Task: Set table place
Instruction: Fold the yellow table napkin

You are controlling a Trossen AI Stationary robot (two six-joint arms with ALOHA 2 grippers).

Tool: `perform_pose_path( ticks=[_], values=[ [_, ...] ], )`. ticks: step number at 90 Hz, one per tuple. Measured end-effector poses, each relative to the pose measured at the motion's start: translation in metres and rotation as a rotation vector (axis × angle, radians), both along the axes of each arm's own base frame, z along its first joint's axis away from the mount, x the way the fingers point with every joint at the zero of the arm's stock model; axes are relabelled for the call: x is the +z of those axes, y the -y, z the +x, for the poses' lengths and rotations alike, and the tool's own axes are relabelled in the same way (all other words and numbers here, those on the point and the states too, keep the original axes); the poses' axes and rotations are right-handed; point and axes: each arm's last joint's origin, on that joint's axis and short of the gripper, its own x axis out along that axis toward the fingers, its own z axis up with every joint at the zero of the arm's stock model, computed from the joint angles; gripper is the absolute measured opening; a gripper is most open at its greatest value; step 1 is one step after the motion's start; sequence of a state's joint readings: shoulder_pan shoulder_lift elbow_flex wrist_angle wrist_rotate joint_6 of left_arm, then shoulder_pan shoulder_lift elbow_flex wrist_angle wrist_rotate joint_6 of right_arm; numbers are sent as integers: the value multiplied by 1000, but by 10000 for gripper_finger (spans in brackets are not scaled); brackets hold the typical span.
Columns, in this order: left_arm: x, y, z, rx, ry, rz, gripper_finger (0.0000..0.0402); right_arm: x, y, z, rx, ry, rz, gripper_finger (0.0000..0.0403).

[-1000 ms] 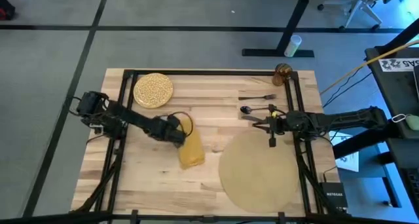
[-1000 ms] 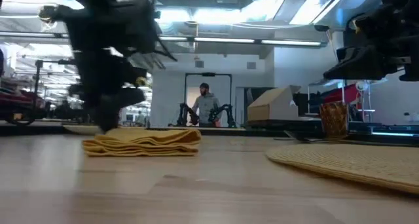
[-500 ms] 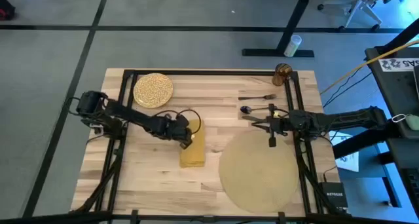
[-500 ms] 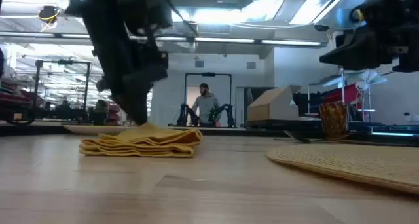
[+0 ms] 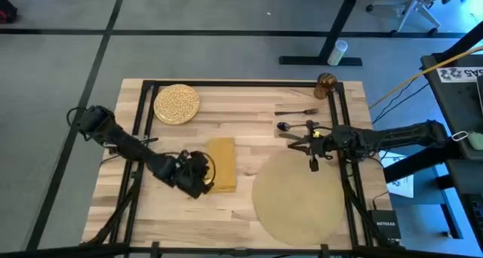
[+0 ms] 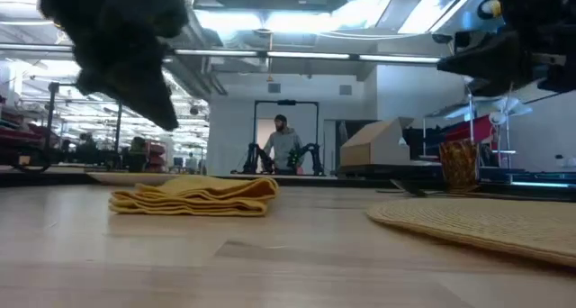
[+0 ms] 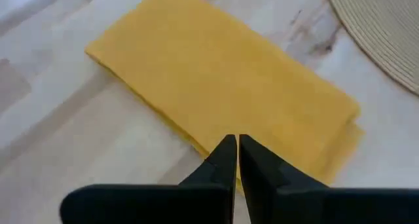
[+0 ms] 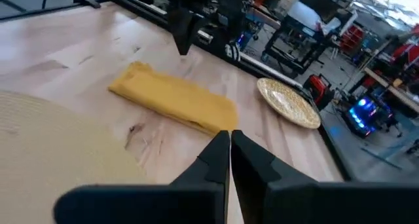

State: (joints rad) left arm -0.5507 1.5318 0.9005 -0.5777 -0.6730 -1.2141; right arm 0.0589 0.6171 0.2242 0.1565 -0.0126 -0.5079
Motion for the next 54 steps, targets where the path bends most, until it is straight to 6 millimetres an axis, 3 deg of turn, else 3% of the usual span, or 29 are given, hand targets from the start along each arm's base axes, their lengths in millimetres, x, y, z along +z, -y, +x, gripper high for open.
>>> perform_pose_path(
  ticks=[20,35,54],
  values=[
    [0,16,-14,15,40,23,0,17,-5,41,115,-113,-104,0],
    [-1,24,-19,-4,58,15,0,2,-15,76,205,-308,-202,0],
    [-7,28,-27,2,67,16,0,-20,-48,116,228,-434,-356,19]
  ],
)
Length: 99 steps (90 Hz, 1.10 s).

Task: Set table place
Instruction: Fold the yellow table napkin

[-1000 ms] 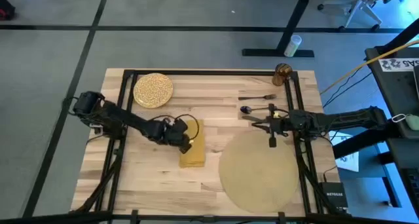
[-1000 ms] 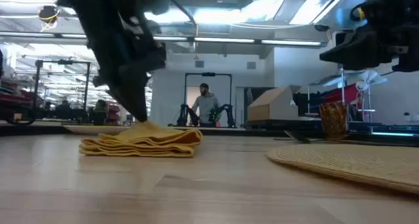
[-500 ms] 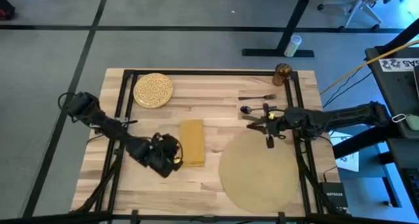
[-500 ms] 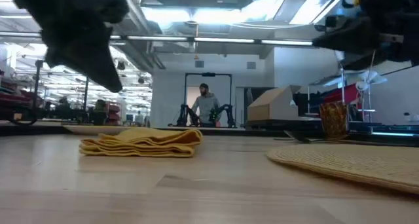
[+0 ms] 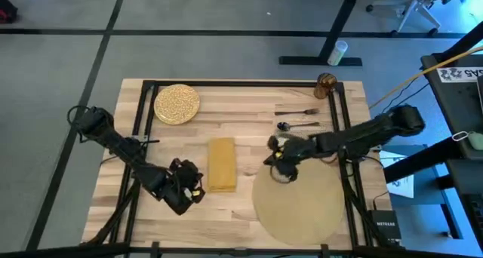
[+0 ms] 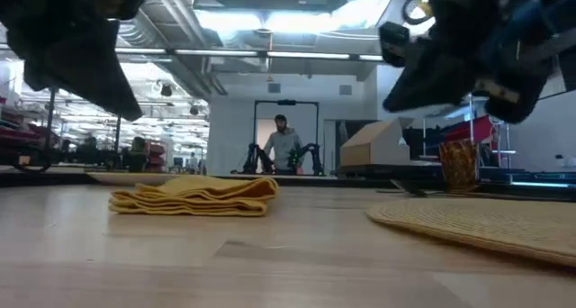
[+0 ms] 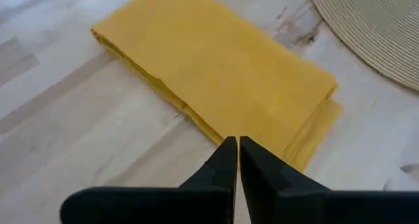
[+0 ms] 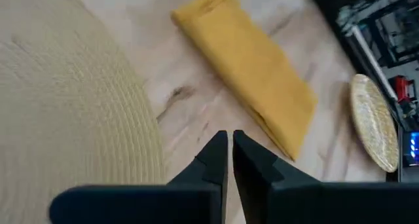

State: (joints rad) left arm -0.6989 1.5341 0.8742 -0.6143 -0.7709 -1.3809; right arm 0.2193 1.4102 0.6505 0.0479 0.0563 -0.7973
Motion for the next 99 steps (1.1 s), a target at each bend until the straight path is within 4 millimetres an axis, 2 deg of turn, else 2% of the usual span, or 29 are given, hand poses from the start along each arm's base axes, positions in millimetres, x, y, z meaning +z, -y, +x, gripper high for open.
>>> perform_pose_path(
  ticks=[24,35,47,73,99],
  values=[
    [1,2,-2,-19,11,50,0,-13,-37,46,26,-21,-152,93],
    [1,2,-2,-33,2,66,0,-17,-44,67,43,-15,-191,119],
    [1,2,-2,-39,-1,72,0,-22,-51,86,83,-18,-163,128],
    [1,1,-2,-51,-5,93,0,-41,-58,100,128,-68,-140,125],
    [1,1,-2,-46,-2,103,0,-37,-59,103,142,-20,-108,124]
  ],
)
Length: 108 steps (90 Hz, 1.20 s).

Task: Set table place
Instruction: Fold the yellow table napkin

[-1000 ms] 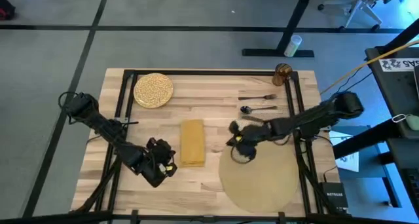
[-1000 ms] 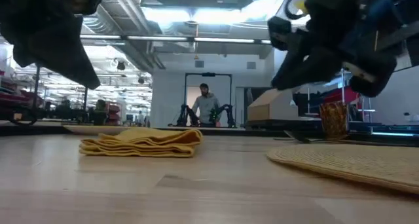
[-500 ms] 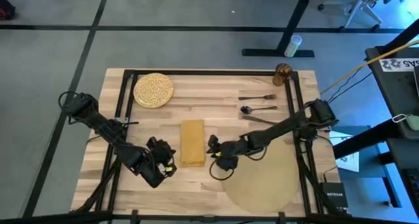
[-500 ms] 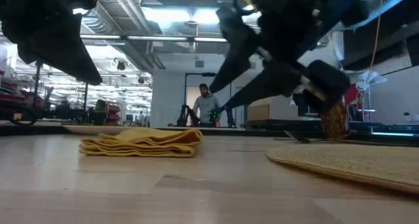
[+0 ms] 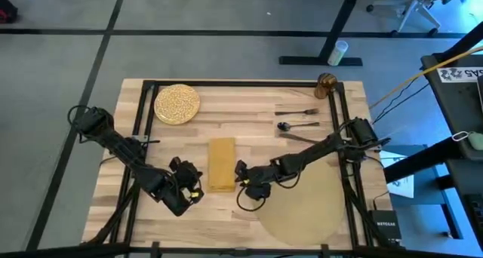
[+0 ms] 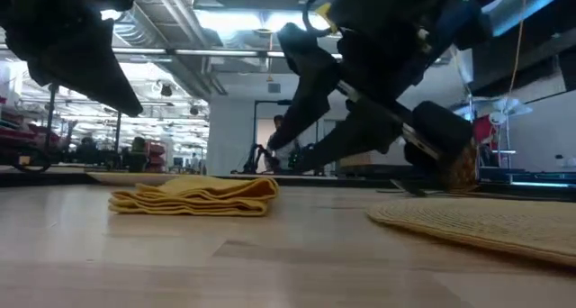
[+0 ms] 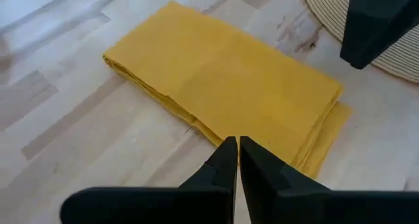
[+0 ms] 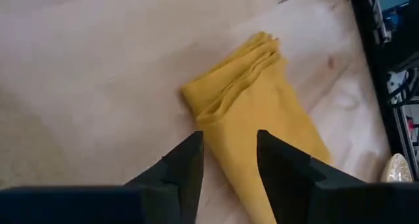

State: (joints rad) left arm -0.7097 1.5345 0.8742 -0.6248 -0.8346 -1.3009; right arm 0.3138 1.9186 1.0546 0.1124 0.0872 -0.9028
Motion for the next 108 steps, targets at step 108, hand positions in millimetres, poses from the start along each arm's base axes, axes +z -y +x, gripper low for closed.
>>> perform_pose_path(
  ticks=[108],
  values=[
    [0,0,0,7,2,-4,0,-33,11,13,-24,-10,24,124]
  ],
)
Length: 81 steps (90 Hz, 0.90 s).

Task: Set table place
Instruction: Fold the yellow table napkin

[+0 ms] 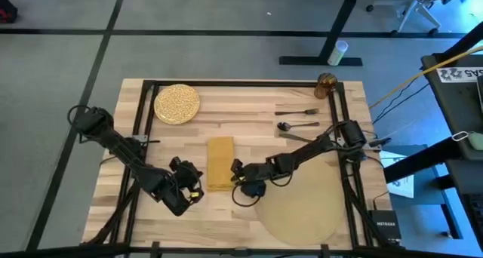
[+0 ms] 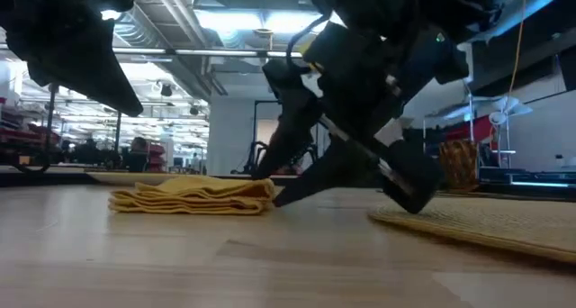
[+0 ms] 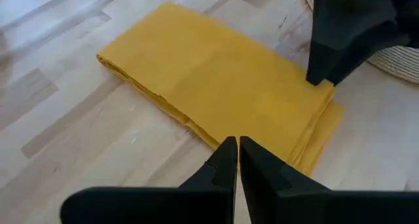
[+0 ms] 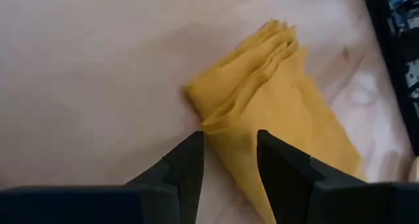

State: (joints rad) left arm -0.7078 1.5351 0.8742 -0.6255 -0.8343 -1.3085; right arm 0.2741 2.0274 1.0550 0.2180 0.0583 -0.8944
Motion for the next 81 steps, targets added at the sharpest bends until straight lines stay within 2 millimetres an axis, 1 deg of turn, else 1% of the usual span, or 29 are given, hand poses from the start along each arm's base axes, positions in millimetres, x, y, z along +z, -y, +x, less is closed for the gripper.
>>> perform_pose_path(
  ticks=[42,52,65,68,81],
  values=[
    [0,0,0,3,-2,1,0,-3,-1,1,8,-1,38,120],
    [0,0,0,3,-2,1,0,-3,0,2,0,5,34,93],
    [0,0,0,6,0,-3,0,-3,2,2,-21,6,25,22],
    [0,0,0,7,0,-3,0,-3,2,2,-27,9,19,12],
    [0,0,0,7,0,-3,0,-3,2,3,-34,13,14,9]
  ],
)
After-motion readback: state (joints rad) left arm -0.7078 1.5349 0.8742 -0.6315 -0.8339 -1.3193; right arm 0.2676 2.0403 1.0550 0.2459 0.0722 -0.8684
